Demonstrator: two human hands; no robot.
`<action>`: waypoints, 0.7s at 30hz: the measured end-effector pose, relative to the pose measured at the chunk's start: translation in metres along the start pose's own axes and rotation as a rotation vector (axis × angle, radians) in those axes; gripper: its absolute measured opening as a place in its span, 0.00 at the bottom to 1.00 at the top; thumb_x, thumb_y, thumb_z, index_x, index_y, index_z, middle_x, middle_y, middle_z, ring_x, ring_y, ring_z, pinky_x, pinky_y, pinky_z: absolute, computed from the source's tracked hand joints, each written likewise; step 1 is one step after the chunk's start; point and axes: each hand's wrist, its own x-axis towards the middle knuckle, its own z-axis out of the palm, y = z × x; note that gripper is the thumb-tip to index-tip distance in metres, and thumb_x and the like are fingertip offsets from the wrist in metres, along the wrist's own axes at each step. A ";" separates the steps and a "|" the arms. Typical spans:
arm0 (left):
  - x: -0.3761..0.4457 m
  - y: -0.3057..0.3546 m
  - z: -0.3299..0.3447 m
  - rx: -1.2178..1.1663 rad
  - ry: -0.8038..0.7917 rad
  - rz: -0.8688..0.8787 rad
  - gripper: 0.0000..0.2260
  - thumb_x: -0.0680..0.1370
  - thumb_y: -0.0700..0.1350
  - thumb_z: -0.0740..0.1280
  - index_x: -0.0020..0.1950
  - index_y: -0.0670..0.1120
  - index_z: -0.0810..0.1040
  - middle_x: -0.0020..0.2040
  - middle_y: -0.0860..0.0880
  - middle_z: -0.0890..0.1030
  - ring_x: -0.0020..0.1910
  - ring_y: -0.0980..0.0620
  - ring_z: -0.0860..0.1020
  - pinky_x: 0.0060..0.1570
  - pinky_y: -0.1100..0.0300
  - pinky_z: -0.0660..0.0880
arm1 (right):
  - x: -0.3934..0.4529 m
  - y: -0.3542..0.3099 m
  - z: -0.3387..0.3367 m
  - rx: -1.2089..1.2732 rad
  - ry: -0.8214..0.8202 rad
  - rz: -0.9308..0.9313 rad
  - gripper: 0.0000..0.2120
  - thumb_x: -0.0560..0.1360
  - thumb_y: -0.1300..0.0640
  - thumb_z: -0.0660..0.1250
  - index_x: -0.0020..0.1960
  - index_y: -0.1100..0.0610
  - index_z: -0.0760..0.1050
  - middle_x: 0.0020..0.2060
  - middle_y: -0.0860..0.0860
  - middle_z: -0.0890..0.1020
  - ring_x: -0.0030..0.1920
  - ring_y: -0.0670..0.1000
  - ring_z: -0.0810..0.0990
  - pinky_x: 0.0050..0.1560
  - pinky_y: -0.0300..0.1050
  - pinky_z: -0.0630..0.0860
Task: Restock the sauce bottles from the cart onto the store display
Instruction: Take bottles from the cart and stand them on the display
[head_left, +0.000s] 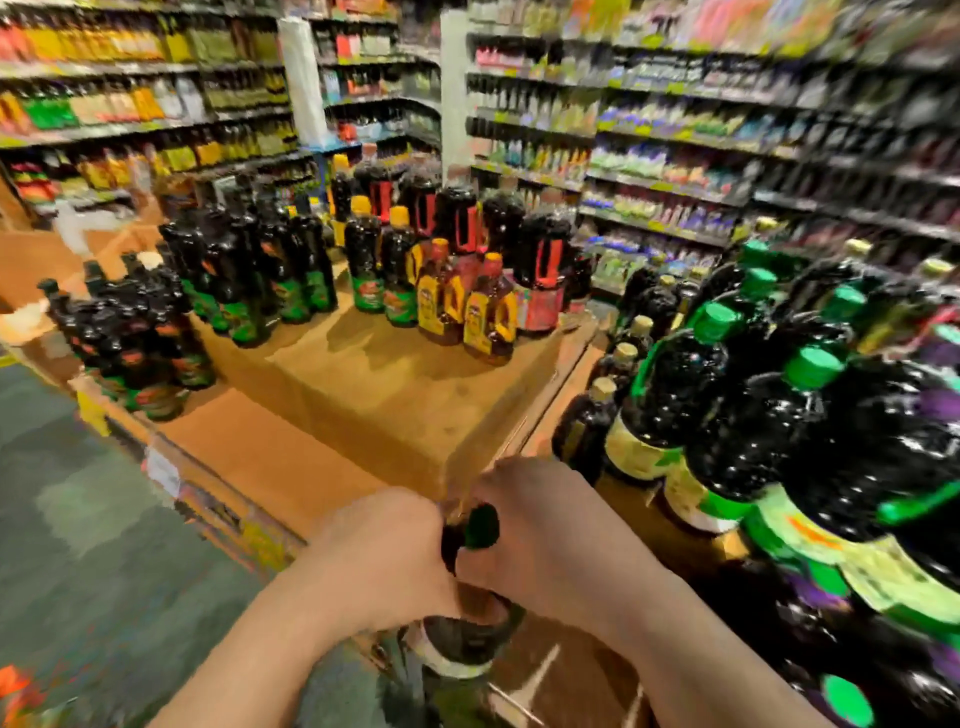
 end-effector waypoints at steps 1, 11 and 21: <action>0.010 0.013 -0.001 0.002 -0.028 0.038 0.30 0.62 0.74 0.68 0.37 0.46 0.72 0.29 0.52 0.70 0.26 0.52 0.68 0.26 0.59 0.65 | -0.007 0.013 -0.003 0.021 0.015 0.036 0.15 0.68 0.44 0.67 0.51 0.51 0.77 0.44 0.48 0.76 0.43 0.50 0.75 0.42 0.50 0.78; 0.107 0.111 0.040 0.037 -0.081 0.398 0.23 0.64 0.72 0.67 0.41 0.53 0.73 0.35 0.55 0.75 0.35 0.54 0.75 0.33 0.56 0.73 | -0.055 0.113 -0.004 -0.022 0.016 0.430 0.14 0.71 0.46 0.69 0.54 0.50 0.78 0.45 0.46 0.73 0.47 0.49 0.72 0.44 0.40 0.73; 0.171 0.171 0.078 0.174 -0.200 0.524 0.31 0.62 0.76 0.64 0.42 0.49 0.70 0.40 0.51 0.75 0.38 0.51 0.76 0.38 0.51 0.78 | -0.085 0.178 0.022 -0.008 0.089 0.718 0.15 0.71 0.48 0.70 0.55 0.53 0.78 0.52 0.51 0.78 0.53 0.52 0.75 0.54 0.45 0.74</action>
